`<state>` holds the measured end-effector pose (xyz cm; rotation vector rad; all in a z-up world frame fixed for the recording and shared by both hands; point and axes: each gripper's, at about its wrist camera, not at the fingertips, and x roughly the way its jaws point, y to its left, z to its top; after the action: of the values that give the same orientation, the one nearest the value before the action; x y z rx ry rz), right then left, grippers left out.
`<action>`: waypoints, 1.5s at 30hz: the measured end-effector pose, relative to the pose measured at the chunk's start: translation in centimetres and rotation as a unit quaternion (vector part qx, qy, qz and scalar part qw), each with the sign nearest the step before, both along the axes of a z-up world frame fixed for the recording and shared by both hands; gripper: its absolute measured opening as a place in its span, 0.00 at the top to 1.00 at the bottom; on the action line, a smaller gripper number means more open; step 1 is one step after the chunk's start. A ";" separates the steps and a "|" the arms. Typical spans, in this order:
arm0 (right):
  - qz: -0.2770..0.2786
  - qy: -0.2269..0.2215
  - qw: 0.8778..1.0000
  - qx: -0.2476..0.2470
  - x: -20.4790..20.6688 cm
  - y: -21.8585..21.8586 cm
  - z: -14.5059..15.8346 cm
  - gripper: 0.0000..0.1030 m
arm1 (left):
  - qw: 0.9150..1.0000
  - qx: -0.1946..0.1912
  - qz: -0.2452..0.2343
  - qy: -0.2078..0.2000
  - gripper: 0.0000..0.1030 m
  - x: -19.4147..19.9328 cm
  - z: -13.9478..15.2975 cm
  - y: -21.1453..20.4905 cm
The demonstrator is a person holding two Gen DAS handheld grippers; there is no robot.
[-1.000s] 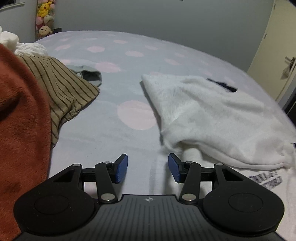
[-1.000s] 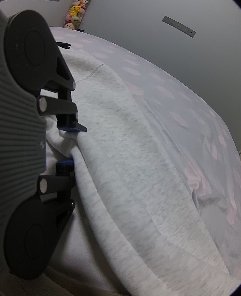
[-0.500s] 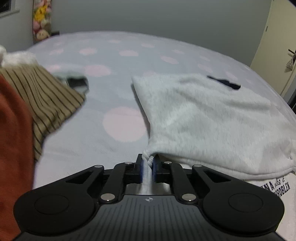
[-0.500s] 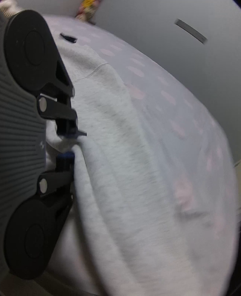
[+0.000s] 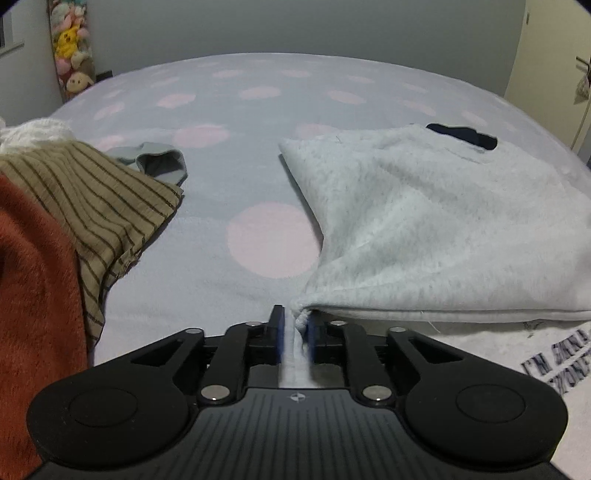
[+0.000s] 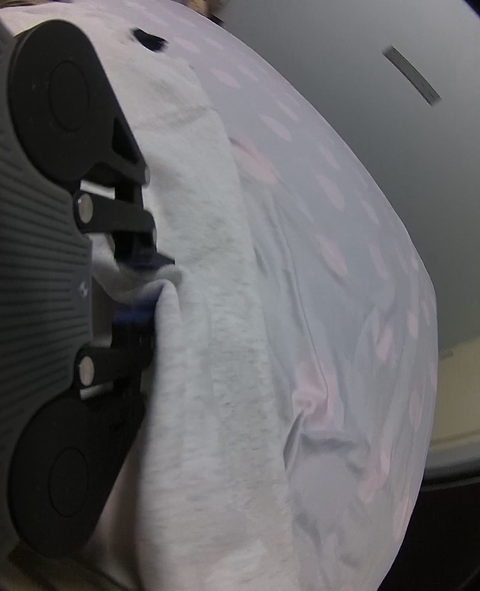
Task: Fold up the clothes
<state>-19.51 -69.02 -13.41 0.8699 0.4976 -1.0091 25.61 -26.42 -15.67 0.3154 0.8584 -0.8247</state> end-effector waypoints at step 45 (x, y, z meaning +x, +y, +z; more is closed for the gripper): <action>0.208 0.221 0.950 0.070 -5.1 16.5 0.5 0.89 | 0.929 -0.132 0.173 0.299 0.73 -12.3 0.1 18.9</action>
<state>-24.59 -52.56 -12.92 0.6210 1.0970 -0.7784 13.35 -7.50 -15.57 -0.3421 1.3077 -0.6965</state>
